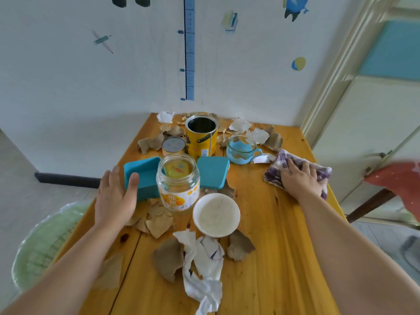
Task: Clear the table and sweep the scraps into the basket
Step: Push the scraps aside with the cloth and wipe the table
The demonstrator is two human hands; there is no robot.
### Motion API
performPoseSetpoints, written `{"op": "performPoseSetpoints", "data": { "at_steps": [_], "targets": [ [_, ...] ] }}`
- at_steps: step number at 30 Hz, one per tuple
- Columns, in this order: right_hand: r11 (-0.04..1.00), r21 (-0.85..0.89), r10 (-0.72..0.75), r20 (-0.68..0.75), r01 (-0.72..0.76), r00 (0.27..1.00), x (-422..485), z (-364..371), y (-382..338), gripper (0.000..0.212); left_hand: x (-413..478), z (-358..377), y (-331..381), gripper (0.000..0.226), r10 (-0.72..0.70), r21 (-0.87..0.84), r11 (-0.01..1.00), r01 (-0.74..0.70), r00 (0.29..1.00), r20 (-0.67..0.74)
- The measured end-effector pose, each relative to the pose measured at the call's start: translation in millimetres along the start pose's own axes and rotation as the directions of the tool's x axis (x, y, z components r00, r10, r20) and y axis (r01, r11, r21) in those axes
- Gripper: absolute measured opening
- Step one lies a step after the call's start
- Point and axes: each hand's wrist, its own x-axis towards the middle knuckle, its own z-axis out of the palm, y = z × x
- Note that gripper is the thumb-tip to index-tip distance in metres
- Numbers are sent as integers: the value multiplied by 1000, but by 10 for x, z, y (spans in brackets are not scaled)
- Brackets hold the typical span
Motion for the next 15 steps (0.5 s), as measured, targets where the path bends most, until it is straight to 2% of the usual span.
{"op": "performPoseSetpoints", "data": {
  "at_steps": [6, 11, 15],
  "targets": [
    [956, -12, -293, 30, 293, 956, 78, 21, -115, 48, 56, 53, 115, 76, 41, -98, 994, -43, 999, -18],
    [902, -7, -430, 49, 431, 902, -84, 82, -208, 45, 91, 85, 47, 75, 84, -146, 986, -81, 996, 13],
    [866, 32, -499, -5, 499, 867, -368, 97, -254, 39, 56, 78, 57, 76, 80, -204, 977, -70, 996, 43]
  ]
}}
